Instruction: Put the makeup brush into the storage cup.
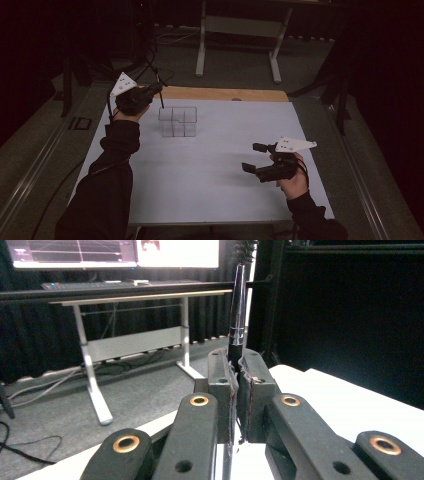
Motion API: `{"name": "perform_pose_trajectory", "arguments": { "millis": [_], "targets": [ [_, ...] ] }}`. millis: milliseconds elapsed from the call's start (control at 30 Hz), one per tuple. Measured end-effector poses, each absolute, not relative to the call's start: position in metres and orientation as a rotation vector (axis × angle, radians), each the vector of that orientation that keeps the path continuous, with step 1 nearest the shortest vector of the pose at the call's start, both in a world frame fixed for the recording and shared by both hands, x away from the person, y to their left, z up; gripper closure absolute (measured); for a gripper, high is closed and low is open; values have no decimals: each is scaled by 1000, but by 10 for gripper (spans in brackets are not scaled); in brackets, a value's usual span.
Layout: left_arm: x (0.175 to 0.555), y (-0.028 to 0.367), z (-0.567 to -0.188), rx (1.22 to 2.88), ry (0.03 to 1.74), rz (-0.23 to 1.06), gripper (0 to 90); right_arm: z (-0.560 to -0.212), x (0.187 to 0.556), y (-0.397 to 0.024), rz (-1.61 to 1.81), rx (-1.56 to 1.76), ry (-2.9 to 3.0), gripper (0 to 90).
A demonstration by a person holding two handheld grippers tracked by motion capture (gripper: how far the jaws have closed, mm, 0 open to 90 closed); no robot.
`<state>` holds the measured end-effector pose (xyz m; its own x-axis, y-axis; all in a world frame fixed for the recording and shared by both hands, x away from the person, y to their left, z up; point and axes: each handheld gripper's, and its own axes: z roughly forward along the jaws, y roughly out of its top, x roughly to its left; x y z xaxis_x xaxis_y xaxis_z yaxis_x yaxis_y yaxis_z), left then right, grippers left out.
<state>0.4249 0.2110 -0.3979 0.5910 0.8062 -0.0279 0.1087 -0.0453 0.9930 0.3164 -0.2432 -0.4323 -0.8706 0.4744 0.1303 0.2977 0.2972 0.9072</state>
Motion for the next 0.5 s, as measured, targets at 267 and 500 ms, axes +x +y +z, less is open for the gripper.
{"name": "perform_pose_trajectory", "arguments": {
  "millis": [267,500],
  "targets": [
    [428,211,-411,1539,831,666,864,-433,316,-243,1619,718,2401,138],
    [429,211,-423,1546,848,657,864,-434,316,-242,1620,714,2405,138]
  ]
}}
